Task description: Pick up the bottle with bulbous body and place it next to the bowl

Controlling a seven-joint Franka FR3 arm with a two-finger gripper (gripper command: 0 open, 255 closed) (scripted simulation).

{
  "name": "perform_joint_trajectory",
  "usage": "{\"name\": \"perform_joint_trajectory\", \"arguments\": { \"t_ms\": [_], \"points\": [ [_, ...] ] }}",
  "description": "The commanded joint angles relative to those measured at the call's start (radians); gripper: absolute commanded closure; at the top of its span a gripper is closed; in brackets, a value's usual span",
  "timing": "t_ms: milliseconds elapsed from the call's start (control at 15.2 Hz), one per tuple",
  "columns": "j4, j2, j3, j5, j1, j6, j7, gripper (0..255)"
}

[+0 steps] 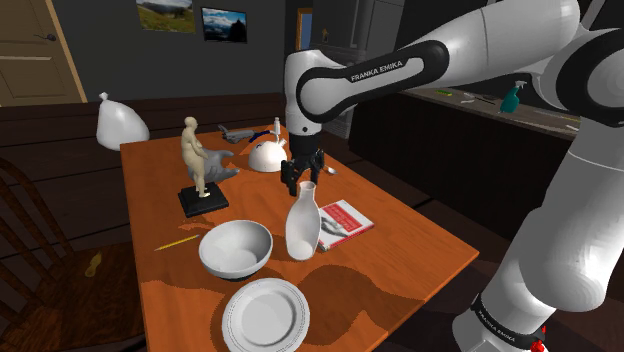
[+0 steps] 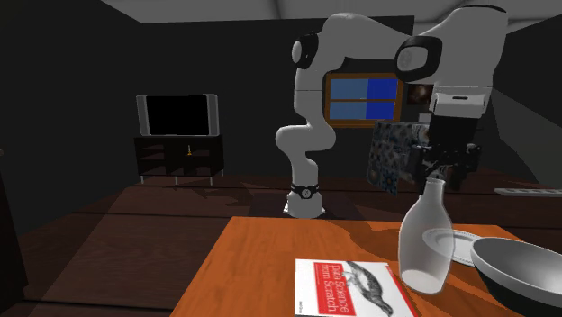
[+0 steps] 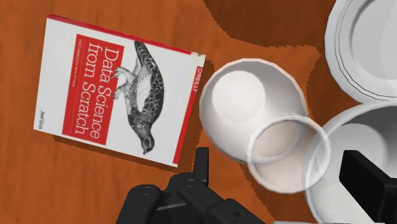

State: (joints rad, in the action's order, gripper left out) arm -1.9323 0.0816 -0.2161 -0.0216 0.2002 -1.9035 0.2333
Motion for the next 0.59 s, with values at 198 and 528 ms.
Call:
{"name": "perform_joint_trajectory", "arguments": {
  "t_ms": [198, 528],
  "points": [
    [0.029, -0.004, 0.0, -0.001, -0.001, 0.033, 0.0, 0],
    [0.117, -0.009, 0.001, -0.001, -0.002, 0.126, -0.001, 0]
  ]
}}
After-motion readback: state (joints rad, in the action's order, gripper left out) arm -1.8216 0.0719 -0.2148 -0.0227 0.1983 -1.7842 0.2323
